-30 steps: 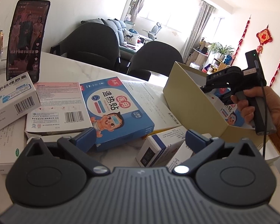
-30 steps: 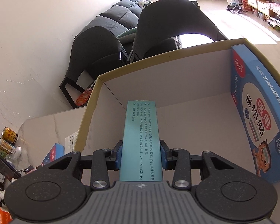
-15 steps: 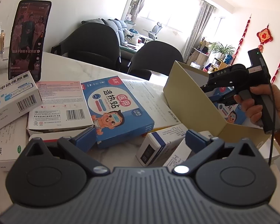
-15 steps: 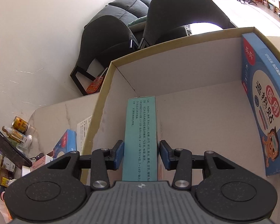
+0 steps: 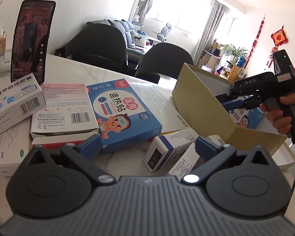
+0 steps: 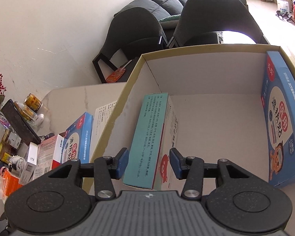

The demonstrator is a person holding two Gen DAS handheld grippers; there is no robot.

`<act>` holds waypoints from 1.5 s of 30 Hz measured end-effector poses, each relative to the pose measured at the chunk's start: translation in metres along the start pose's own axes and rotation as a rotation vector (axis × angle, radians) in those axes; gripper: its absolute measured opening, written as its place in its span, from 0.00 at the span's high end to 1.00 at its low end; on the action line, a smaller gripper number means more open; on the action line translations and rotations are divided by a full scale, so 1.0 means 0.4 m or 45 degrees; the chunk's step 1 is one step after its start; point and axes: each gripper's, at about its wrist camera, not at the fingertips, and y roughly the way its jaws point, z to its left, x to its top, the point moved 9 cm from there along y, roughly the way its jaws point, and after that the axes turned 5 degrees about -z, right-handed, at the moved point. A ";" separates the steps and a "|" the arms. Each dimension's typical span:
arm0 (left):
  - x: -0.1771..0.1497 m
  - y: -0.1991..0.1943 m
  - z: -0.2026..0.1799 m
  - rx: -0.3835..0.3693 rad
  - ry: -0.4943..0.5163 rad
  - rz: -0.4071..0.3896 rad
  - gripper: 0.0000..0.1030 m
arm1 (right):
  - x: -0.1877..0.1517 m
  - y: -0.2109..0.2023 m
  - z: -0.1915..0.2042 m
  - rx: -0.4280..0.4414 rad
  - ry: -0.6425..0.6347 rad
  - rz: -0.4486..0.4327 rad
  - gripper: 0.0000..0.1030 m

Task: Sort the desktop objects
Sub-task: 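Raise the open right tool up out of the cardboard box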

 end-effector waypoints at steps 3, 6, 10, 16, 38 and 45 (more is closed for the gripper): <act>-0.004 0.004 0.003 0.007 -0.003 0.005 0.00 | -0.010 -0.019 0.007 -0.006 -0.118 0.012 0.47; -0.010 0.007 0.004 0.010 -0.008 0.011 0.00 | -0.024 -0.032 0.007 -0.041 -0.242 0.045 0.47; -0.017 0.012 0.002 0.008 -0.011 0.020 0.00 | -0.048 -0.029 0.008 -0.044 -0.355 0.109 0.47; -0.023 0.015 -0.002 0.011 0.019 0.023 0.00 | -0.056 -0.028 0.010 -0.034 -0.424 0.126 0.45; -0.159 0.003 0.040 0.082 0.340 0.163 0.00 | -0.088 0.067 0.054 -0.035 -0.659 0.276 0.52; -0.162 0.035 0.057 0.136 0.368 0.178 0.00 | -0.057 0.104 0.083 -0.052 -0.815 0.245 0.56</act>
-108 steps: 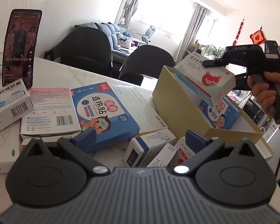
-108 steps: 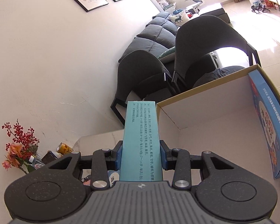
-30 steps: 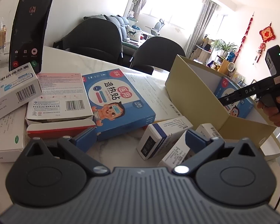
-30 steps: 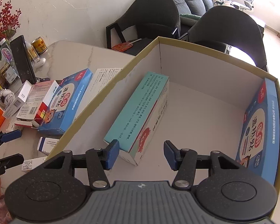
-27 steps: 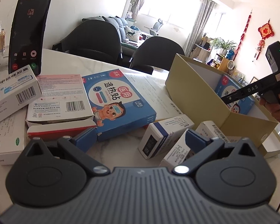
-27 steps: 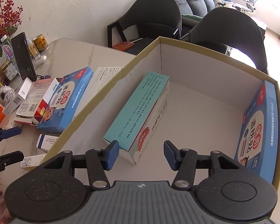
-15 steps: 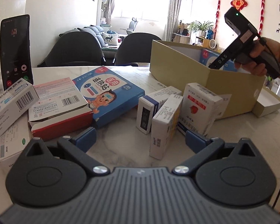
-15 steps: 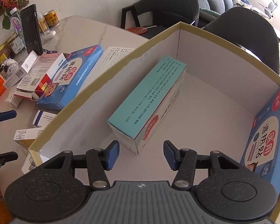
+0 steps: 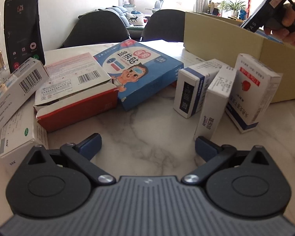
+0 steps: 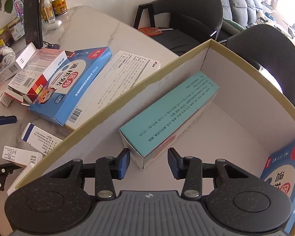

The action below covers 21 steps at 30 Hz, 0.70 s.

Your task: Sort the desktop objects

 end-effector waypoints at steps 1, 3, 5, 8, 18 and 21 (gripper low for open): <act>0.001 0.003 0.002 0.004 0.002 0.000 0.00 | 0.007 0.005 -0.001 -0.008 -0.028 -0.007 0.57; 0.005 0.008 0.005 0.007 0.006 0.000 0.00 | 0.019 0.016 0.000 -0.023 -0.099 -0.020 0.57; 0.008 0.012 0.007 0.004 0.010 -0.001 0.00 | 0.028 0.027 -0.001 -0.036 -0.171 -0.024 0.57; 0.016 0.022 0.010 0.005 0.014 -0.002 0.00 | 0.040 0.043 -0.008 -0.050 -0.247 -0.023 0.53; 0.036 0.054 0.027 0.046 -0.020 0.004 0.00 | 0.055 0.081 -0.020 -0.050 -0.362 -0.062 0.37; 0.036 0.052 0.026 0.047 -0.021 0.004 0.00 | 0.048 0.074 -0.023 -0.050 -0.348 -0.082 0.37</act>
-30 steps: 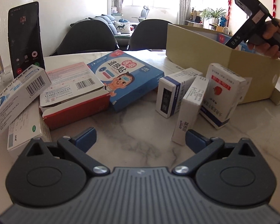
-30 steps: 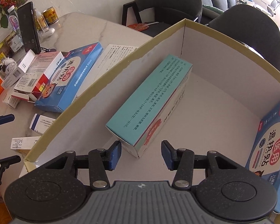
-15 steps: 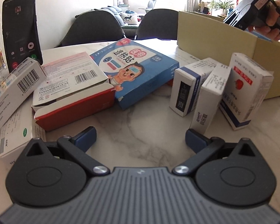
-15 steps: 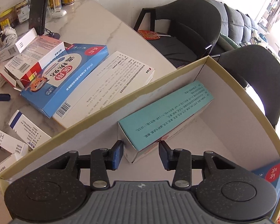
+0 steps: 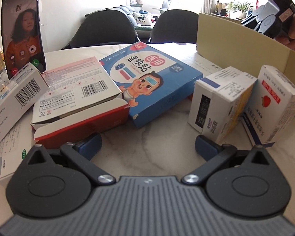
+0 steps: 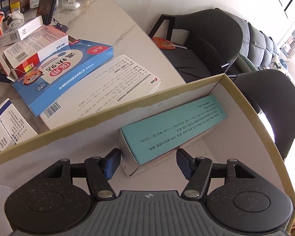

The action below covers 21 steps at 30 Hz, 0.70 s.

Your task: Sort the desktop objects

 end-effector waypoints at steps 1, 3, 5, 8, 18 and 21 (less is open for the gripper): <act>0.000 0.000 0.000 0.000 0.000 0.000 0.00 | -0.003 -0.002 0.000 -0.008 0.006 0.000 0.36; 0.001 0.006 0.003 -0.001 -0.002 -0.001 0.00 | -0.007 -0.005 0.001 -0.030 0.002 0.001 0.34; 0.003 0.019 0.012 -0.004 -0.004 -0.004 0.00 | -0.014 -0.007 0.002 -0.056 -0.017 0.012 0.33; 0.003 0.014 0.009 -0.003 -0.003 -0.003 0.00 | -0.017 -0.015 -0.002 -0.071 -0.019 0.015 0.33; 0.002 0.009 0.006 -0.002 -0.002 -0.001 0.00 | -0.023 -0.039 -0.024 -0.079 0.079 -0.022 0.29; 0.002 0.010 0.006 -0.002 -0.002 -0.001 0.00 | -0.031 -0.037 -0.026 -0.076 0.073 -0.011 0.29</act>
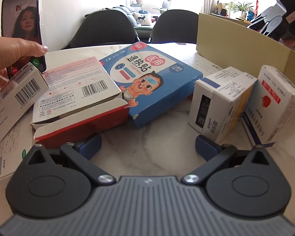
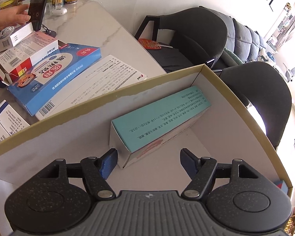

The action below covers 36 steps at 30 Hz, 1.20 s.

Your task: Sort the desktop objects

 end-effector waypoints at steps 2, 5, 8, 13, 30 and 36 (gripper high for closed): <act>0.000 0.000 0.000 0.000 0.000 0.000 0.00 | -0.003 0.004 -0.002 0.003 0.001 0.004 0.29; 0.000 0.000 0.000 0.000 0.000 0.000 0.00 | -0.003 0.013 -0.003 0.014 0.007 0.006 0.28; 0.000 0.000 0.000 0.000 0.000 0.000 0.00 | -0.001 0.020 0.002 0.027 0.003 0.003 0.28; 0.000 -0.002 0.000 0.000 0.000 0.000 0.00 | 0.004 0.031 0.009 0.045 0.002 0.000 0.28; 0.000 -0.001 0.000 0.000 0.000 0.000 0.00 | 0.005 0.013 0.001 0.017 0.035 -0.016 0.27; 0.000 -0.001 0.001 0.000 0.000 0.000 0.00 | -0.001 -0.008 -0.003 -0.010 0.086 -0.013 0.27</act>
